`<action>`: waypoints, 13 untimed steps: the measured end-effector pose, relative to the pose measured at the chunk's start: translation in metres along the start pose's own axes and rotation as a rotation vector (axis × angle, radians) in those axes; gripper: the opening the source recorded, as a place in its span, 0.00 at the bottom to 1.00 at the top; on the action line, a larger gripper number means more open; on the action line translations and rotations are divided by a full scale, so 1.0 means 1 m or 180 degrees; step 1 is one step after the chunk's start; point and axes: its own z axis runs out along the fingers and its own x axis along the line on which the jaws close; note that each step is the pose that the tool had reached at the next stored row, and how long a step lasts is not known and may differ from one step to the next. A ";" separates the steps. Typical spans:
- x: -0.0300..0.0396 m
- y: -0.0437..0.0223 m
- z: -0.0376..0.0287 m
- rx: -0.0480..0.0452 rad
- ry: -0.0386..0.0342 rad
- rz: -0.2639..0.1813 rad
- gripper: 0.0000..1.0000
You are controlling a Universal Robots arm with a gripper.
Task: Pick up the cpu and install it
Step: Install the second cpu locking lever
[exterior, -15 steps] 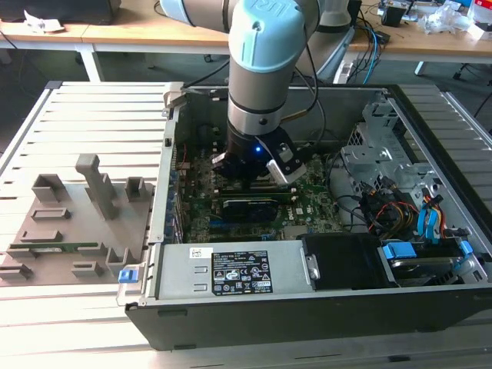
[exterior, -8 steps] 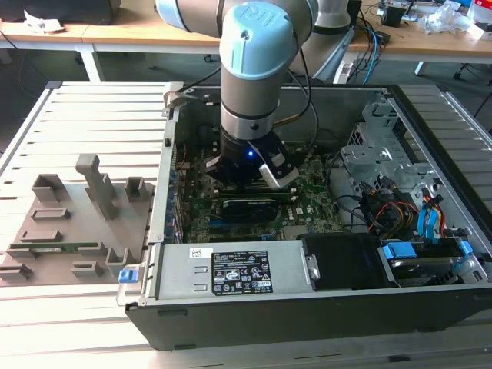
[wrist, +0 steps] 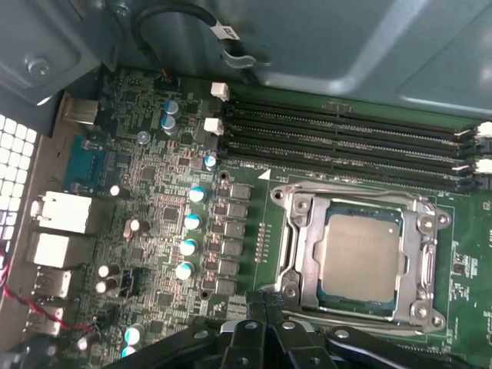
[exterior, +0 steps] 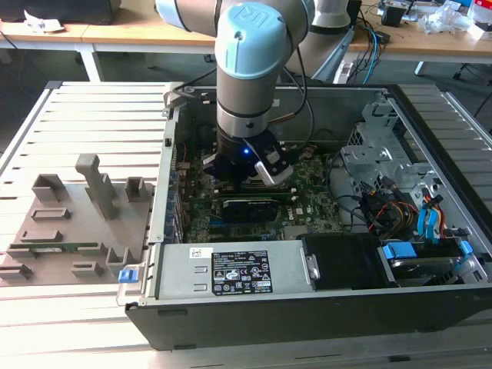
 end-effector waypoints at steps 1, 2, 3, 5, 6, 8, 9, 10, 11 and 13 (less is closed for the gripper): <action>-0.0001 0.0006 0.0008 0.0001 0.0000 0.0000 0.11; -0.0001 0.0014 0.0016 -0.0001 0.0000 0.0000 0.11; -0.0001 0.0018 0.0019 0.0000 0.0000 0.0000 0.11; 0.0002 0.0038 0.0027 -0.0003 -0.0002 -0.0001 0.11; 0.0009 0.0040 0.0028 -0.0004 -0.0003 -0.0001 0.11; 0.0013 0.0040 0.0028 -0.0004 -0.0003 -0.0002 0.11; 0.0017 0.0041 0.0027 -0.0003 -0.0004 -0.0003 0.11; 0.0026 0.0043 0.0023 -0.0004 -0.0011 -0.0006 0.11; 0.0028 0.0044 0.0022 -0.0003 -0.0011 -0.0007 0.11; 0.0032 0.0028 0.0018 -0.0002 -0.0010 -0.0006 0.11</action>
